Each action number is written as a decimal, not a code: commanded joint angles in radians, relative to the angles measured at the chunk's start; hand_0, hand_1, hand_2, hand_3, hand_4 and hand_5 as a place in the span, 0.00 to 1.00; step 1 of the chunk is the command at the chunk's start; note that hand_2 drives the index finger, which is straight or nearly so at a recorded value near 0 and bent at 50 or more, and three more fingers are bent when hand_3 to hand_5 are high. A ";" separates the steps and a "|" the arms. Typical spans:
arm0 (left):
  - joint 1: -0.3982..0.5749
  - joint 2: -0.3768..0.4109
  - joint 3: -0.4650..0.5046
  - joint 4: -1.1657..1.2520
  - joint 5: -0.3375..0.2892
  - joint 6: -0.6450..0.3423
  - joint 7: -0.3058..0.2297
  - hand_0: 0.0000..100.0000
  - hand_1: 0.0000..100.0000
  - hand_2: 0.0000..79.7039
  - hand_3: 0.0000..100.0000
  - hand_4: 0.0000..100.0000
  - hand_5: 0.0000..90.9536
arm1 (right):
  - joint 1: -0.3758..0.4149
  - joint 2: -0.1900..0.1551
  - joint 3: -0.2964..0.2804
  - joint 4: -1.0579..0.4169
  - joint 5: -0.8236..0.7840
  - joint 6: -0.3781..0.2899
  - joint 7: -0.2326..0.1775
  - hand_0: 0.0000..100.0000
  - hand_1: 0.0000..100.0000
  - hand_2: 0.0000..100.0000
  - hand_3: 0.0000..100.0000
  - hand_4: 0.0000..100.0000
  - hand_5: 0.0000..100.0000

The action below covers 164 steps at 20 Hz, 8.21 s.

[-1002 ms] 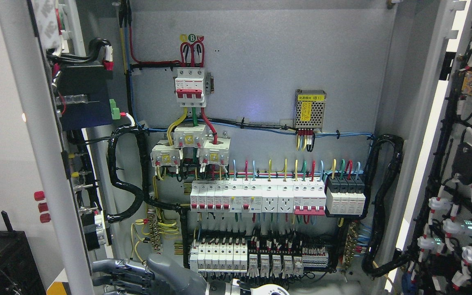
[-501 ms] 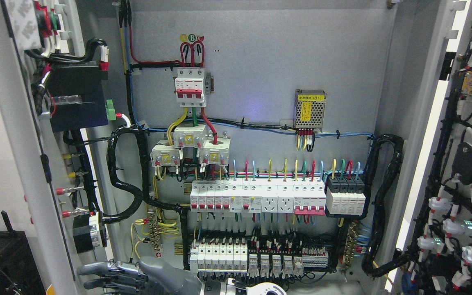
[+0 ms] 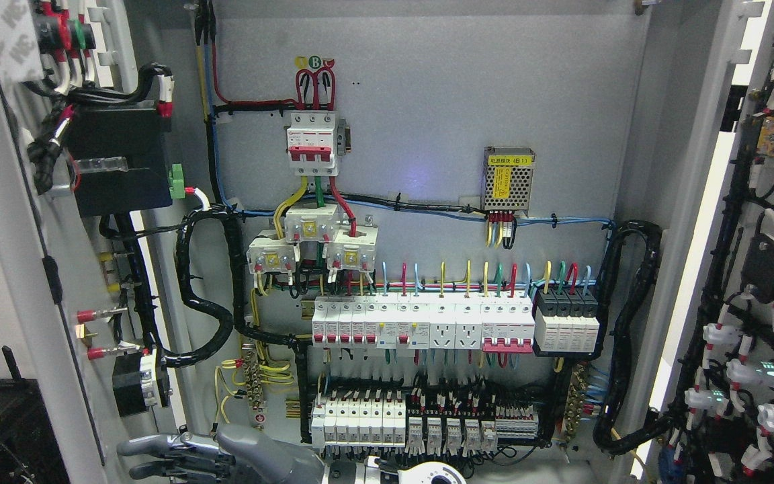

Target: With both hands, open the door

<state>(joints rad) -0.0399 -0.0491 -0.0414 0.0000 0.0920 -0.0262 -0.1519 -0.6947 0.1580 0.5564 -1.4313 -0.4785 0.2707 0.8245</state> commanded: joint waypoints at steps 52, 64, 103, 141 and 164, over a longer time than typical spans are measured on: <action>0.000 0.000 0.000 0.023 0.000 0.000 0.000 0.12 0.39 0.00 0.00 0.00 0.00 | -0.059 0.002 0.063 0.003 0.023 0.001 -0.004 0.05 0.00 0.00 0.00 0.00 0.00; 0.000 0.000 0.000 0.023 0.000 0.000 0.000 0.12 0.39 0.00 0.00 0.00 0.00 | -0.054 -0.005 0.040 0.006 0.020 -0.008 -0.004 0.05 0.00 0.00 0.00 0.00 0.00; 0.020 -0.002 -0.084 -0.102 -0.014 -0.067 -0.107 0.12 0.39 0.00 0.00 0.00 0.00 | 0.208 -0.066 -0.164 -0.023 0.023 -0.099 -0.284 0.05 0.00 0.00 0.00 0.00 0.00; 0.451 0.182 -0.451 -1.115 -0.040 -0.258 -0.040 0.12 0.39 0.00 0.00 0.00 0.00 | 0.681 -0.087 -0.233 -0.317 0.232 -0.430 -0.643 0.05 0.00 0.00 0.00 0.00 0.00; 0.505 0.302 -0.431 -1.696 -0.006 -0.262 -0.038 0.12 0.39 0.00 0.00 0.00 0.00 | 0.774 -0.205 -0.265 -0.477 0.228 -0.604 -0.640 0.05 0.00 0.00 0.00 0.00 0.00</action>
<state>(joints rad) 0.4615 0.2223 -0.5213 -1.4359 0.0727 -0.2892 -0.1879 0.0709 0.0112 0.3023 -1.8365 -0.2497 -0.3122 0.1841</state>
